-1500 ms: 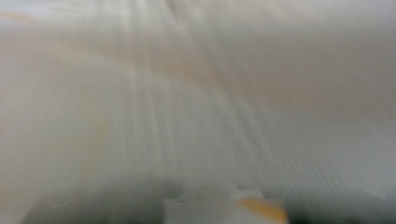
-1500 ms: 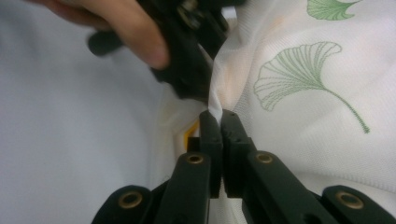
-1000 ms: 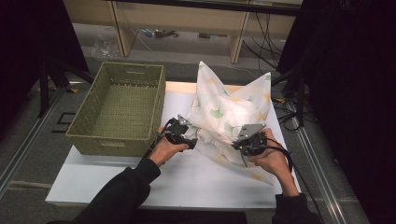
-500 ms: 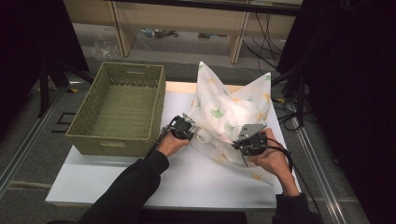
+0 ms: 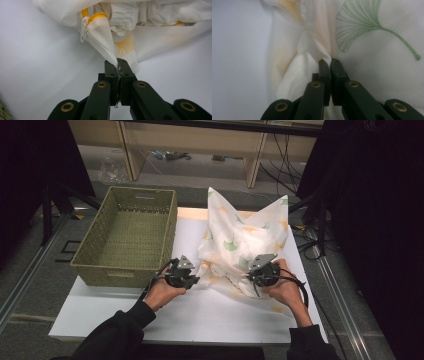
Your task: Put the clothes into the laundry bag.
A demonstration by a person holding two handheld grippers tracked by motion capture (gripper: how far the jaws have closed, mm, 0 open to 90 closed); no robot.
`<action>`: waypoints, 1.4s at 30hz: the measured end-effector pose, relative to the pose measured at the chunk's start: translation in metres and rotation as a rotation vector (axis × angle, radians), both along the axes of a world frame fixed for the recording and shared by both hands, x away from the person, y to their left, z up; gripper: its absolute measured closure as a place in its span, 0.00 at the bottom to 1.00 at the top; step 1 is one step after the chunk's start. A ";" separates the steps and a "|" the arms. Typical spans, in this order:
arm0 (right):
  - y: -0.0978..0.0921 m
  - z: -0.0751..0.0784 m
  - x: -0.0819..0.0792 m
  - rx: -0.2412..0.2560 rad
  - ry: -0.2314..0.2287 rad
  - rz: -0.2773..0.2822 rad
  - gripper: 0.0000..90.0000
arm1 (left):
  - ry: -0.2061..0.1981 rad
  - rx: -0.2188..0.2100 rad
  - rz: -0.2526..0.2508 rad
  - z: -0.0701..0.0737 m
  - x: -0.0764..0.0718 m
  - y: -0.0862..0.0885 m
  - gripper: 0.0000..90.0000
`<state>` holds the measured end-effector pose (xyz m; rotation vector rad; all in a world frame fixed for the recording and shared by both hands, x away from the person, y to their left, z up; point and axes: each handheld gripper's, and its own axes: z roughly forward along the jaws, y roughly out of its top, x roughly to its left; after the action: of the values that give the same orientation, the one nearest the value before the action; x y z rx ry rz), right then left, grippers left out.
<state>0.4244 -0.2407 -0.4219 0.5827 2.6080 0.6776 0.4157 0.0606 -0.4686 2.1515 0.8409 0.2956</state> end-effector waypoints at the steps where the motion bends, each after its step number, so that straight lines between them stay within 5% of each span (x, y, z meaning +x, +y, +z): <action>1: 0.000 -0.001 0.000 0.006 0.009 -0.030 1.00 | 0.012 -0.011 -0.009 -0.001 -0.003 0.001 0.97; 5: -0.003 -0.002 0.004 -0.014 0.004 0.000 1.00 | 0.032 -0.006 -0.017 -0.003 -0.009 0.004 0.95; 6: -0.003 -0.002 0.004 -0.013 0.004 0.003 1.00 | 0.043 -0.019 0.014 -0.004 -0.008 0.003 0.92; 10: 0.000 -0.002 0.001 -0.008 0.017 -0.036 1.00 | 0.094 -0.012 -0.005 -0.012 -0.003 -0.006 0.78; 14: 0.000 -0.004 0.002 -0.003 0.002 -0.024 1.00 | 0.115 -0.045 -0.016 -0.022 0.005 -0.011 0.95; 17: 0.000 -0.008 0.006 -0.002 -0.001 -0.039 1.00 | 0.078 -0.002 -0.045 -0.016 0.002 -0.007 0.97; 20: 0.001 -0.012 0.015 -0.018 -0.012 -0.025 0.99 | 0.047 -0.007 -0.050 -0.009 -0.005 -0.001 0.97; 21: 0.001 -0.013 0.017 -0.012 0.001 -0.064 1.00 | 0.027 0.007 -0.049 -0.006 -0.007 0.003 0.97; 33: 0.009 -0.022 0.068 0.010 -0.099 -0.141 1.00 | 0.035 0.014 -0.091 -0.003 -0.039 0.026 0.97; 38: 0.013 -0.019 0.062 -0.003 -0.095 -0.125 1.00 | 0.064 -0.023 -0.090 -0.008 -0.047 0.033 0.97; 42: 0.013 -0.010 0.050 -0.008 -0.090 -0.091 1.00 | 0.064 -0.013 -0.089 -0.010 -0.046 0.031 0.95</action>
<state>0.4743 -0.2278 -0.4324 0.6492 2.4837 0.6491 0.3699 0.0919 -0.4785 2.1894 0.7777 0.1770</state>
